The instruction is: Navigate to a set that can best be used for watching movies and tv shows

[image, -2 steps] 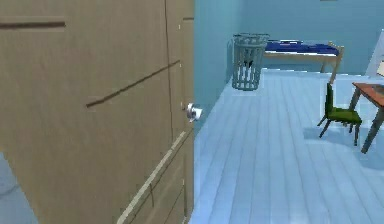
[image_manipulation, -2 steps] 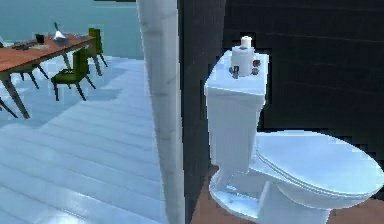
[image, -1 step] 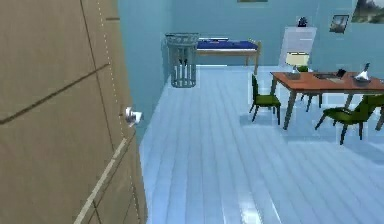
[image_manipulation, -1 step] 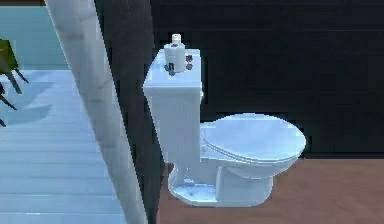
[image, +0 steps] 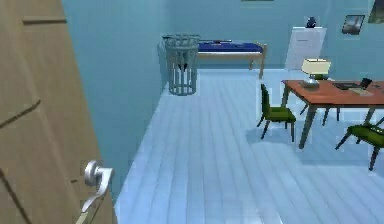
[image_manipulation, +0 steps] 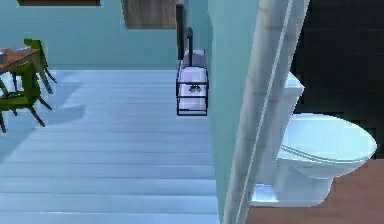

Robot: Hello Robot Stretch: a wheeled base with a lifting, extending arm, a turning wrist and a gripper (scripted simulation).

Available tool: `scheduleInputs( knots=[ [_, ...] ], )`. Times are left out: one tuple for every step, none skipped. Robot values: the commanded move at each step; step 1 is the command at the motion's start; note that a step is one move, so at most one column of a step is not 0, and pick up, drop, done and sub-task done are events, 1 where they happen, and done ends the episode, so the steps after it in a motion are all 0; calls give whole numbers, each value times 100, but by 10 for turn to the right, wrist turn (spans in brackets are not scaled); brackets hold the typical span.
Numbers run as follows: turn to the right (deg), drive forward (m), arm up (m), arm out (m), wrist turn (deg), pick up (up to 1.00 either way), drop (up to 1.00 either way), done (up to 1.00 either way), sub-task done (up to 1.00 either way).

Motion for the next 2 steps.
scheduleInputs(
  knots=[
    [450,0,0,0,0,0,0,0,0],
    [240,0,0,0,0,0,0,0,0]
  ],
)
